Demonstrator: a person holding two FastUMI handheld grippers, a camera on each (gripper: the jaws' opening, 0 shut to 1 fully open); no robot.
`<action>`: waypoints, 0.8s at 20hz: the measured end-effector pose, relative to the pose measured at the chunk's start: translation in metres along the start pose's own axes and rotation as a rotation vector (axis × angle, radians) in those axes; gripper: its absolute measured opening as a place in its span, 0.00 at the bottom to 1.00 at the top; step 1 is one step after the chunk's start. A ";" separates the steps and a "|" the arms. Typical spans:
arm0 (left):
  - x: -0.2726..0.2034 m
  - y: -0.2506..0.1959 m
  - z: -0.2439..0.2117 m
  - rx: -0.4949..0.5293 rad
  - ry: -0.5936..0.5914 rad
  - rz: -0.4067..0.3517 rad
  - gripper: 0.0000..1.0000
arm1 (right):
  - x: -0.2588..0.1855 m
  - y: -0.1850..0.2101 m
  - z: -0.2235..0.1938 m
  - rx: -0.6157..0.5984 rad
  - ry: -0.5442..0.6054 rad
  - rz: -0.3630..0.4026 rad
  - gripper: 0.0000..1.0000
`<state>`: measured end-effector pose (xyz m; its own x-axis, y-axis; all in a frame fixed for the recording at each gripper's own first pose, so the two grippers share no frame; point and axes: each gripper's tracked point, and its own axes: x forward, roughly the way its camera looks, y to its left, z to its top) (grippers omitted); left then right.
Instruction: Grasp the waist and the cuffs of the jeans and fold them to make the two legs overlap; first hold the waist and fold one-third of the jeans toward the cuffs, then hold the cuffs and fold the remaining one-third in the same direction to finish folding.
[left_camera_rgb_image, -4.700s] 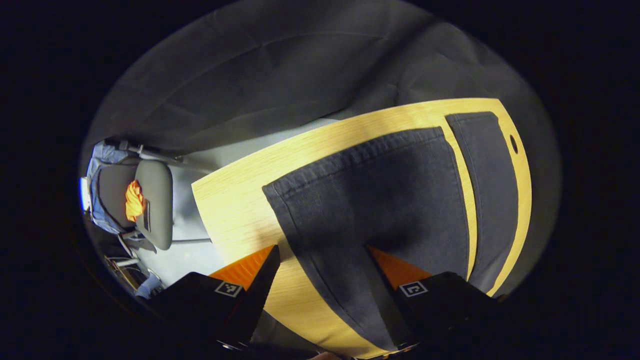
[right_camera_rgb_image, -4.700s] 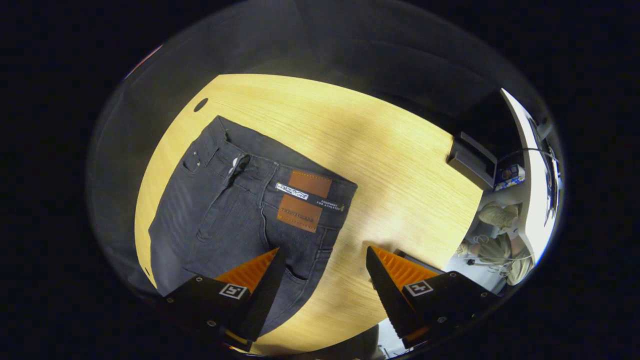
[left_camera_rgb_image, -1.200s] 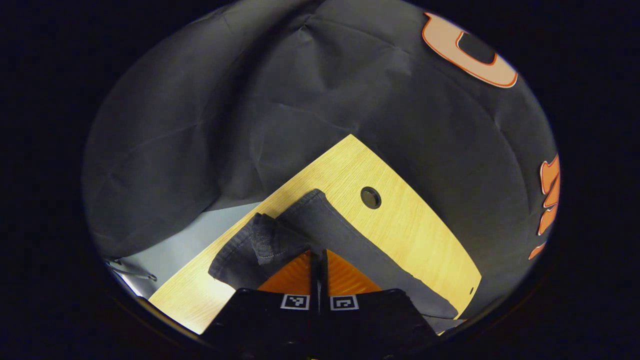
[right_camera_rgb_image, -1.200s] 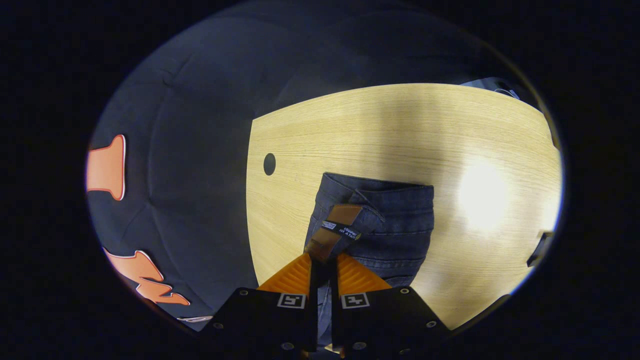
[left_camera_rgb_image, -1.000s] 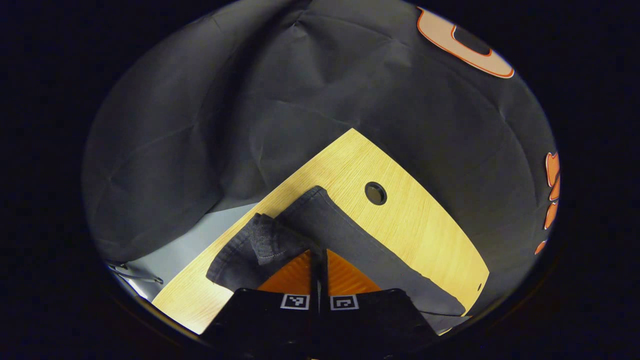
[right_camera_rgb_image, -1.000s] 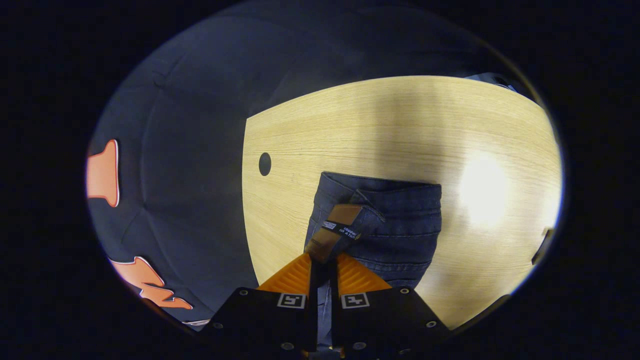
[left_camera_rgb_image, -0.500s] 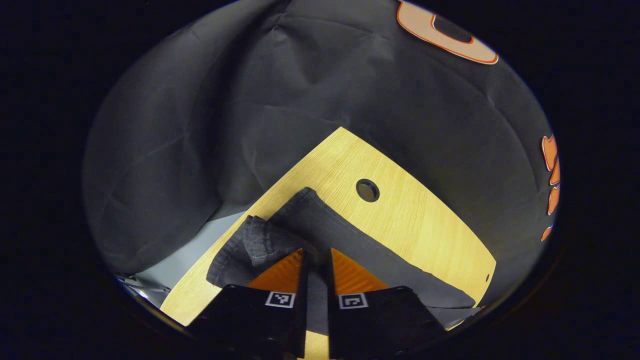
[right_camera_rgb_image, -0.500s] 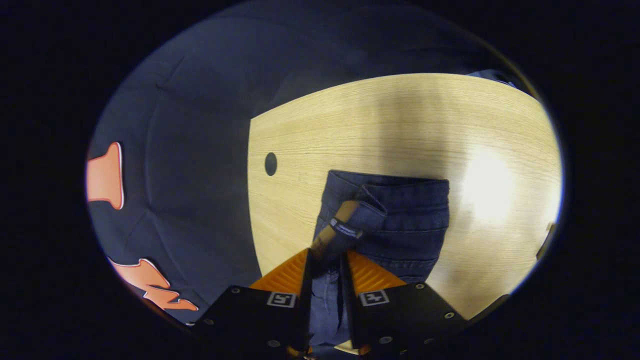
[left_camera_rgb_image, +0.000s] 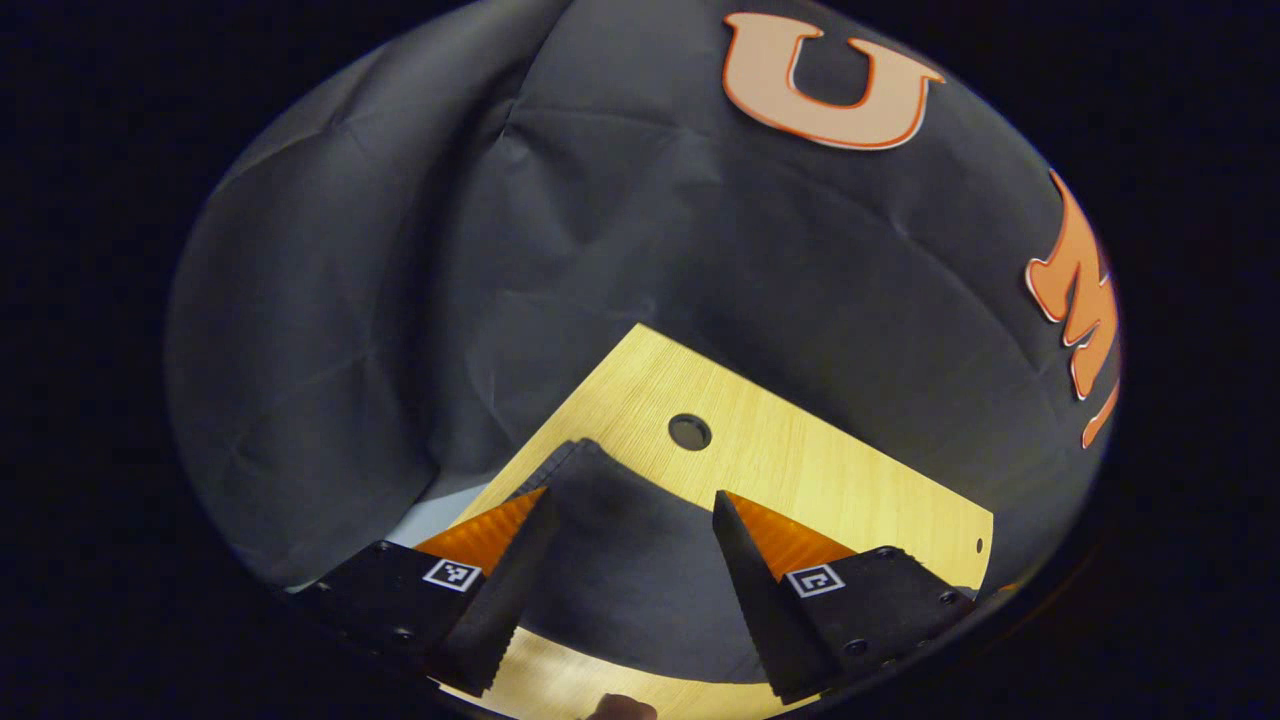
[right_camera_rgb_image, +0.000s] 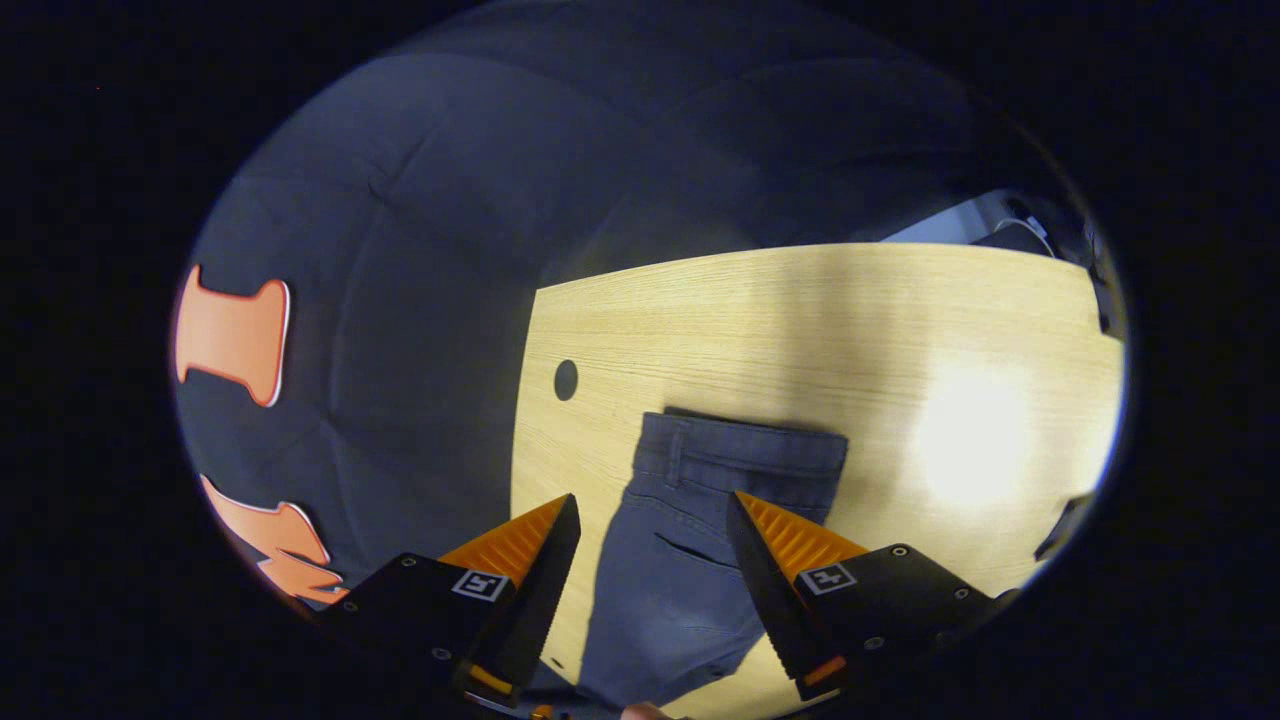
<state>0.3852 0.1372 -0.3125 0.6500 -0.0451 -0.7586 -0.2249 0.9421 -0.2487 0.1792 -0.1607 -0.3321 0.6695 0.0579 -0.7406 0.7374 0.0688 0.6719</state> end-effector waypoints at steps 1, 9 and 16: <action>-0.009 -0.006 0.006 0.019 -0.030 -0.013 0.95 | -0.001 -0.007 -0.001 -0.024 -0.004 -0.016 0.91; -0.094 -0.067 0.036 0.230 -0.306 -0.105 0.94 | 0.014 -0.058 -0.021 -0.139 -0.010 -0.130 0.97; -0.158 -0.115 0.032 0.352 -0.450 -0.191 0.94 | 0.042 -0.069 -0.030 -0.140 -0.046 -0.112 0.97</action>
<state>0.3315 0.0459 -0.1452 0.9161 -0.1512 -0.3713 0.1296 0.9881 -0.0826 0.1542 -0.1331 -0.4095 0.5896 -0.0031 -0.8077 0.7900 0.2103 0.5759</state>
